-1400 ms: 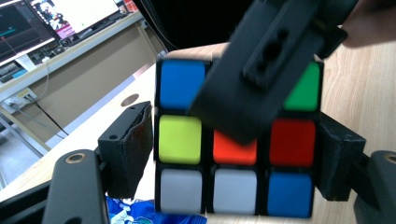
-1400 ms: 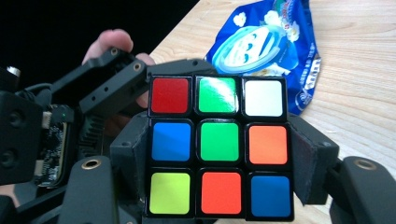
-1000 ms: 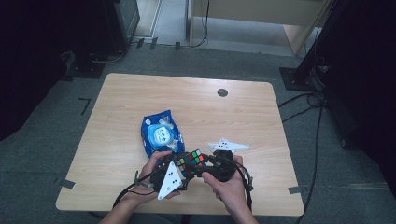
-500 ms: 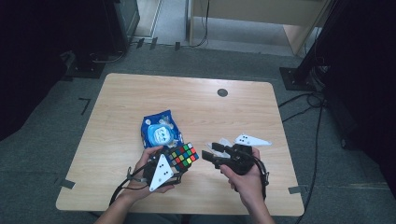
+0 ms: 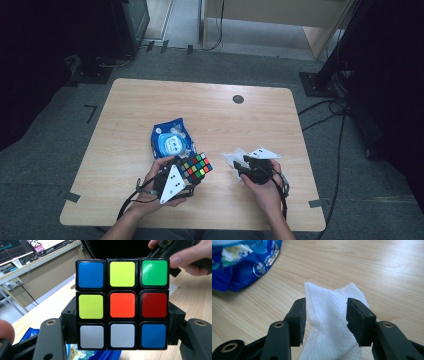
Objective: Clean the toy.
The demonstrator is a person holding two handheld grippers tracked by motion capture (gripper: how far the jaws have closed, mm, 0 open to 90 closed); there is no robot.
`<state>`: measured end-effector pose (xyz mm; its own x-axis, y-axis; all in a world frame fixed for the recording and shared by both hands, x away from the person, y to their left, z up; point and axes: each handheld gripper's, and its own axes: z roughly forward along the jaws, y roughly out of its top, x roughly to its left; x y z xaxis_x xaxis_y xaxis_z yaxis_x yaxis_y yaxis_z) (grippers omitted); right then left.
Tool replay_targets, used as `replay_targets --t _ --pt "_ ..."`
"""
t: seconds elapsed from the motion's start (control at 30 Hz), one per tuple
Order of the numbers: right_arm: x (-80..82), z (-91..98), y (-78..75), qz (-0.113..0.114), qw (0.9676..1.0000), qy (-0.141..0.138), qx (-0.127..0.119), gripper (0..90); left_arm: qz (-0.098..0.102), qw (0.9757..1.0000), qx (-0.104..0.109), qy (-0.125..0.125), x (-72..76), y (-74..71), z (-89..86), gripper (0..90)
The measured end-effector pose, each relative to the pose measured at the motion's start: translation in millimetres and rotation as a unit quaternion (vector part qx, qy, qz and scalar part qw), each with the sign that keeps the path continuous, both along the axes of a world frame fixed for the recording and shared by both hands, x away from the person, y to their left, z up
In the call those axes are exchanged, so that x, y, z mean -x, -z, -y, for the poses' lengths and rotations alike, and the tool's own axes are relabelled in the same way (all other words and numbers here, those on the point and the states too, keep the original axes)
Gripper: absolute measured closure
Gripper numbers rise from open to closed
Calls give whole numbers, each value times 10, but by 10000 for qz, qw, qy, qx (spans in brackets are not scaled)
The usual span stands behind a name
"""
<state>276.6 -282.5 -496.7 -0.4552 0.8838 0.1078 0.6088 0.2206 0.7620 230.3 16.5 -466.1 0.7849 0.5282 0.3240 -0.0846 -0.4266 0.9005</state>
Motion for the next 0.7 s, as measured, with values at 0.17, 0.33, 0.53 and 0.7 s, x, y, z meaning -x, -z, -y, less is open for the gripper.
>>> replay_targets --t 0.17,0.33,0.53,0.7 --pt "-32 13 93 -107 9996 148 208 575 -11 10000 25 -15 -1 -11 -9 339" --pt "-37 45 181 -187 9991 262 267 643 -56 9999 96 -19 -11 -24 -23 339" --pt "-19 83 206 -33 9982 515 305 863 -83 9999 141 -24 -12 -35 -32 339" --pt "38 121 81 201 9981 571 -101 883 -106 9998 145 -13 -14 -31 -31 339"
